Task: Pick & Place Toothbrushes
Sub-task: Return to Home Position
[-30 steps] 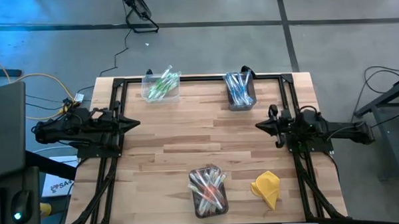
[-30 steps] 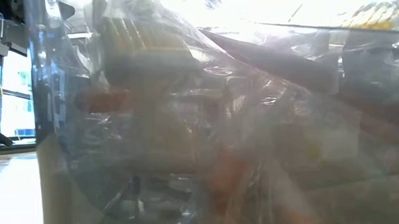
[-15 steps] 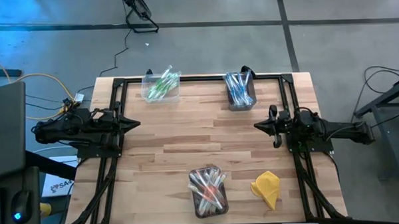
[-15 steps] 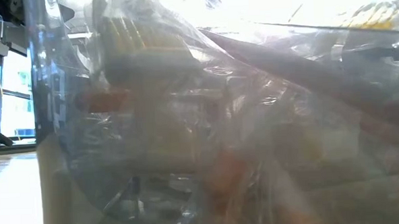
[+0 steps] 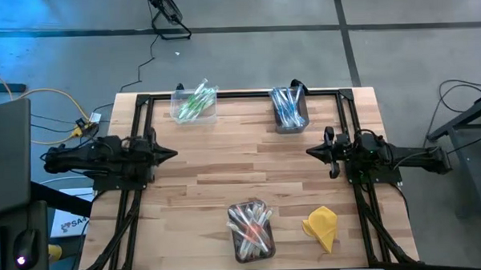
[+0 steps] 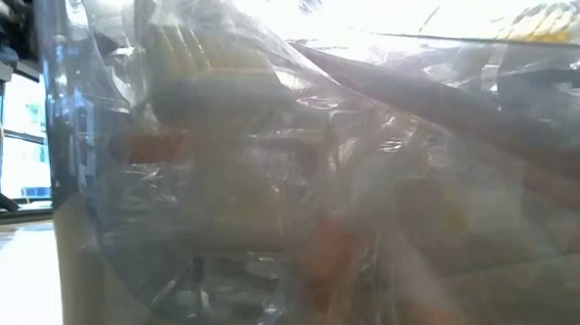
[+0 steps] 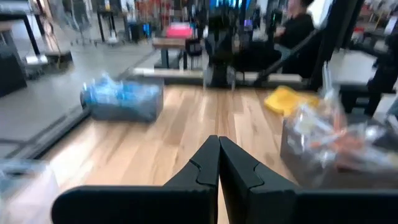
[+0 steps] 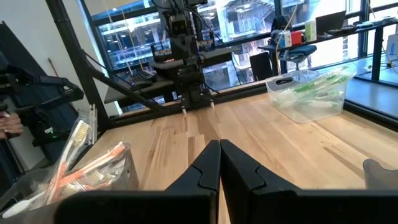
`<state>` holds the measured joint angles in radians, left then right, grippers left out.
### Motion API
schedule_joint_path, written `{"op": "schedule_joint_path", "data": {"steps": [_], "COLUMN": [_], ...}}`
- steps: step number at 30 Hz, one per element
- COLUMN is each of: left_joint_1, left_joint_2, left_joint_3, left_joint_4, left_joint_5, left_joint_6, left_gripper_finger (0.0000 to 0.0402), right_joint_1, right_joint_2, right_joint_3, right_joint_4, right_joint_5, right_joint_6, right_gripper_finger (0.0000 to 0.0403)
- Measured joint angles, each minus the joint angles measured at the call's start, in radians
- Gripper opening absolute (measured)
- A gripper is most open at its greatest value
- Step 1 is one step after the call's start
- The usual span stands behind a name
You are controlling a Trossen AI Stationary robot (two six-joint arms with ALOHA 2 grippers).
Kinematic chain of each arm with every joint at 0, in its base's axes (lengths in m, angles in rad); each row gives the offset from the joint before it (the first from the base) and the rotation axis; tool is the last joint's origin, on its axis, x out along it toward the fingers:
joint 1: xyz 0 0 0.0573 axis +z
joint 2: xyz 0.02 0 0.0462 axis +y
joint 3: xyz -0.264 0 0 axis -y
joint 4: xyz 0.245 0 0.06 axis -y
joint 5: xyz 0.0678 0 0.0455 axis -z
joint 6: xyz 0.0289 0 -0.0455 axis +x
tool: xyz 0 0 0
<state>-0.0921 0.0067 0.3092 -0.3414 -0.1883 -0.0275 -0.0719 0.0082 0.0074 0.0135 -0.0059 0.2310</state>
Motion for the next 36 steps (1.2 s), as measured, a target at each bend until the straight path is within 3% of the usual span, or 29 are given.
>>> {"op": "schedule_joint_path", "data": {"steps": [8,28,36], "left_joint_1": [0.0,0.0,0.0], "left_joint_2": [0.0,0.0,0.0], "left_joint_3": [-0.041,-0.043,-0.078], "left_joint_4": [-0.013,-0.048,-0.066], "left_joint_5": [0.095,0.094,0.153], "left_joint_6": [-0.018,0.024,0.091], "left_gripper_finger": [0.0002,0.0002,0.0002], "right_joint_1": [0.0,0.0,0.0], "right_joint_2": [0.0,0.0,0.0], "right_joint_3": [0.0,-0.001,-0.002], "right_joint_4": [-0.001,0.004,0.005], "right_joint_5": [0.0,0.0,0.0], "right_joint_6": [0.0,0.0,0.0], "right_gripper_finger": [0.0002,0.0002,0.0002]}}
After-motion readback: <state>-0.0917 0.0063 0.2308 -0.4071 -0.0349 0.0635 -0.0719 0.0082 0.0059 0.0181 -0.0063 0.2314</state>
